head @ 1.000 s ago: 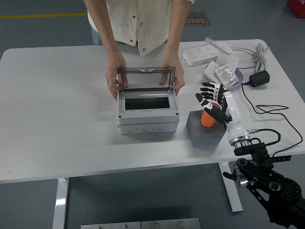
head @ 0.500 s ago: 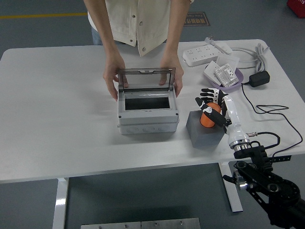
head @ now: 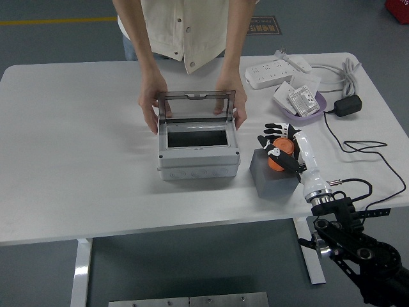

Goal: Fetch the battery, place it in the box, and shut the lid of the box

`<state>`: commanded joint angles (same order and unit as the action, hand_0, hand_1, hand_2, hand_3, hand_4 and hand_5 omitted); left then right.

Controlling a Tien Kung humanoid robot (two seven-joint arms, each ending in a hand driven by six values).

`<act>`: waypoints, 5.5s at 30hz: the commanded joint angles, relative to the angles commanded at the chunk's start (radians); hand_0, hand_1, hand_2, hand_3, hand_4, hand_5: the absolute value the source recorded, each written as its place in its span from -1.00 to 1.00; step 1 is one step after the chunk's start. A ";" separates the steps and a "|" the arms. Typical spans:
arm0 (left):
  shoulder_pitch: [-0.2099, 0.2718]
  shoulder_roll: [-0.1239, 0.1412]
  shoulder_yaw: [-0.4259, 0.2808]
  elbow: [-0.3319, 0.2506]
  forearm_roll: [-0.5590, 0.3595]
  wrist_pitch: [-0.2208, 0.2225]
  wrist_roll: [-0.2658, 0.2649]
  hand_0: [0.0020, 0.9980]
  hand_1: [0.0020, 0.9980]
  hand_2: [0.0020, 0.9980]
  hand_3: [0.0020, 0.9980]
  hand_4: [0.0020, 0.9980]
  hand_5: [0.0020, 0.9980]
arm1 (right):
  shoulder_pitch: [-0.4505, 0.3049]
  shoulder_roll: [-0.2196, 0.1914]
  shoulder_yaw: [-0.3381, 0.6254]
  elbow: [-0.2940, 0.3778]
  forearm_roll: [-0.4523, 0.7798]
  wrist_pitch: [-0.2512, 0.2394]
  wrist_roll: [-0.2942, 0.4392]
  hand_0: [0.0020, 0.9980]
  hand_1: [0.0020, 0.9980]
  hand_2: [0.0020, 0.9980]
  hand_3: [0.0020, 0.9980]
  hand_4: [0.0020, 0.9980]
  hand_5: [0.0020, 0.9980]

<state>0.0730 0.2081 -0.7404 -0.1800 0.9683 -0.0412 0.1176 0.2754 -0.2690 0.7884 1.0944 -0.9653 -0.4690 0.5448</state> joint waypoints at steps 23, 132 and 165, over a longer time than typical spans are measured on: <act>-0.005 -0.008 -0.005 0.000 0.014 0.002 -0.002 0.31 0.48 0.21 0.11 0.50 -0.52 | -0.007 -0.010 0.006 -0.007 0.099 0.030 0.006 -0.14 0.11 0.17 0.19 0.13 -0.63; 0.005 0.009 -0.111 0.000 0.108 0.010 0.035 0.32 0.49 0.23 0.12 0.46 -0.46 | 0.493 0.187 -0.204 -0.096 -0.949 0.203 -0.616 -0.87 -0.62 -0.52 -0.52 -1.00 -1.00; -0.007 0.018 -0.042 0.000 0.048 0.012 0.026 0.31 0.48 0.23 0.11 0.45 -0.47 | 0.507 0.234 -0.254 -0.196 -0.862 0.121 -0.545 -0.28 -0.19 -0.03 0.31 0.42 -0.44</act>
<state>0.0655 0.2261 -0.7821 -0.1800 1.0164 -0.0296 0.1438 0.7826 -0.0353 0.5340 0.8982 -1.8268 -0.3484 -0.0001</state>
